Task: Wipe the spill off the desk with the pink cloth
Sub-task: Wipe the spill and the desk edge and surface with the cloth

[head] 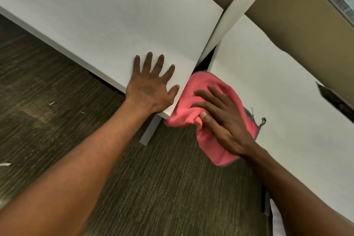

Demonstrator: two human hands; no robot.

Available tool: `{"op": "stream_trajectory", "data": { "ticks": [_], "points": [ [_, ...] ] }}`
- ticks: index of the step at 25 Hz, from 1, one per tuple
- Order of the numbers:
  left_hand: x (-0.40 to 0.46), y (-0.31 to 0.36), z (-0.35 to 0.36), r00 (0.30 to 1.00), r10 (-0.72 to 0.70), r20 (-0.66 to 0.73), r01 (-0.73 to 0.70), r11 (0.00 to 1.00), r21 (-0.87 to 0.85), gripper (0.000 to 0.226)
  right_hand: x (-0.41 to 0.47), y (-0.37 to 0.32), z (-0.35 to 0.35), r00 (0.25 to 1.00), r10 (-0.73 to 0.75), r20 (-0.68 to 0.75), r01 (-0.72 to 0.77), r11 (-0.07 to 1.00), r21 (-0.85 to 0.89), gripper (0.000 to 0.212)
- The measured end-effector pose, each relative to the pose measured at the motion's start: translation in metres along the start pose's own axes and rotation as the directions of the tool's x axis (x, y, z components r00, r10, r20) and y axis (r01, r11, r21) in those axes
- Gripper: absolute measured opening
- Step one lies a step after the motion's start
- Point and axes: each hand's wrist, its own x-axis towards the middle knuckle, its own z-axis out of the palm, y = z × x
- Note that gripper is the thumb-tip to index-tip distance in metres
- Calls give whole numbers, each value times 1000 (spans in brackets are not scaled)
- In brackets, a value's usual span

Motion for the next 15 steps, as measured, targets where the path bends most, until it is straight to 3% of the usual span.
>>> {"op": "stream_trajectory", "data": {
  "ticks": [5, 11, 15],
  "points": [
    [1, 2, -1, 1000, -8, 7, 8, 1000, 17, 75, 45, 20, -5, 983, 181, -30, -183, 980, -80, 50],
    [0, 0, -1, 1000, -7, 13, 7, 1000, 18, 74, 16, 23, -2, 999, -33, 33, 33, 999, 17, 42],
    [0, 0, -3, 1000, -5, 25, 4, 999, 36, 74, 52, 34, -13, 995, 92, 36, -89, 994, -63, 51]
  ]
}}
